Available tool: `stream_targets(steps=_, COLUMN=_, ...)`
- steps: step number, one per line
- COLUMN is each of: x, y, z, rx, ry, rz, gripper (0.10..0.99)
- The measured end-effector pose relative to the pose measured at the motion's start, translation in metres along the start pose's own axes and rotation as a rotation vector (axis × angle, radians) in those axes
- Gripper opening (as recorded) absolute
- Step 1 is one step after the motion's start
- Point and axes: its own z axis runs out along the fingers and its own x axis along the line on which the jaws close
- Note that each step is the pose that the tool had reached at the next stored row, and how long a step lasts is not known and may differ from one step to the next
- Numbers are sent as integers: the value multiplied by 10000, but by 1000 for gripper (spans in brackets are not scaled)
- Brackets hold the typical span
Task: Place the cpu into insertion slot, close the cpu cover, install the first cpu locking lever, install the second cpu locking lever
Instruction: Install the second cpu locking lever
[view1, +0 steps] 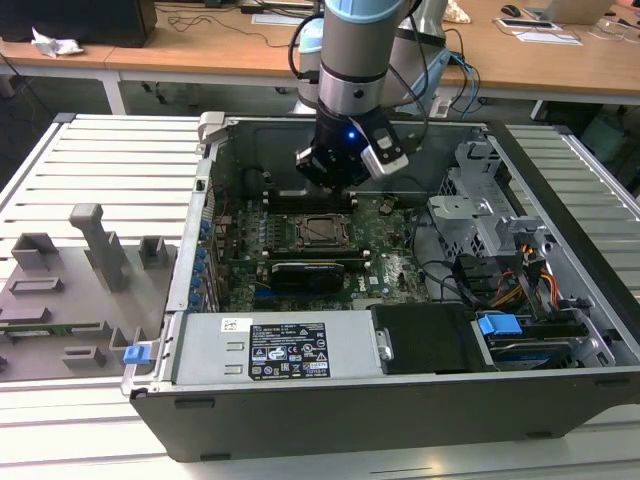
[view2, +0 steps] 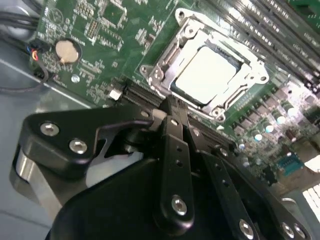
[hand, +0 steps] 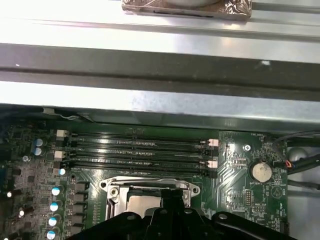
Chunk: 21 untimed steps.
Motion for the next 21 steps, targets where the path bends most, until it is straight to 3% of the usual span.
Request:
stream_targets(steps=4, x=7, y=-79, z=-9, rx=2, ry=0, rz=3, gripper=106)
stream_targets(steps=6, x=11, y=-153, z=-17, rx=2, ry=1, rz=2, gripper=106)
stream_targets(steps=10, x=14, y=-218, z=-23, rx=2, ry=1, rz=3, gripper=106)
stream_targets(steps=13, x=15, y=-223, z=-43, rx=3, ry=1, rz=3, gripper=106)
stream_targets(steps=15, x=14, y=-216, z=-112, rx=3, ry=0, rz=3, gripper=106)
stream_targets(steps=17, x=13, y=-223, z=-115, rx=0, ry=0, rz=0, gripper=106)
stream_targets(steps=21, x=18, y=-299, z=-122, rx=1, ry=0, rz=2, gripper=106)
